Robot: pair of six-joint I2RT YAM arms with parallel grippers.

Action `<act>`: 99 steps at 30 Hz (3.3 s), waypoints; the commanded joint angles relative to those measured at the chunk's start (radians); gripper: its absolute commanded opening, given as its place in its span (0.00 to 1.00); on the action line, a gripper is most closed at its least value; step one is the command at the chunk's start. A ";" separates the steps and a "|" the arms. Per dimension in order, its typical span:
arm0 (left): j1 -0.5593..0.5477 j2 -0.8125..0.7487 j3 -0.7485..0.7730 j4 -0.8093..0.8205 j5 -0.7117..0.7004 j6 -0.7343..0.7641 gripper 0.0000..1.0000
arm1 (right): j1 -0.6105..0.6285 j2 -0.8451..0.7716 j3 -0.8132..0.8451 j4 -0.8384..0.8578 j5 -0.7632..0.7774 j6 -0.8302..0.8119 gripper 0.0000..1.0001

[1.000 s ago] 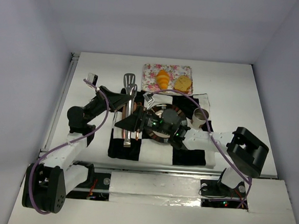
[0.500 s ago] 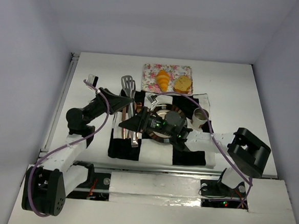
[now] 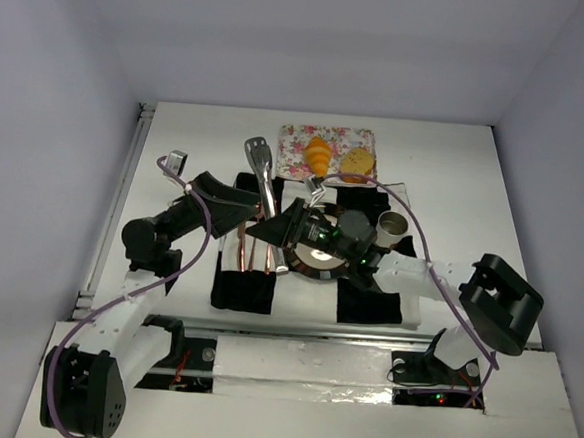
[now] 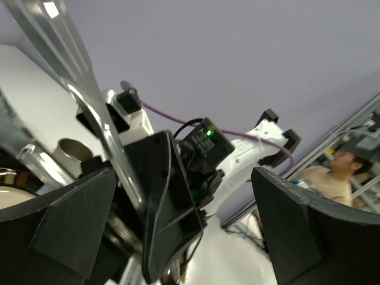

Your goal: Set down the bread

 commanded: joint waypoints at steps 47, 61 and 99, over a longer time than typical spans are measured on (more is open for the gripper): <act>-0.111 -0.437 0.081 -1.165 -0.267 0.846 0.97 | -0.465 0.468 0.951 -1.767 0.206 -0.836 0.53; -0.139 -0.477 0.081 -1.167 -0.282 0.849 0.97 | -0.485 0.652 1.136 -1.879 0.158 -0.837 0.42; -0.139 -0.432 0.082 -1.170 -0.281 0.846 0.96 | -0.122 -0.404 -0.055 -1.365 0.039 -0.380 0.33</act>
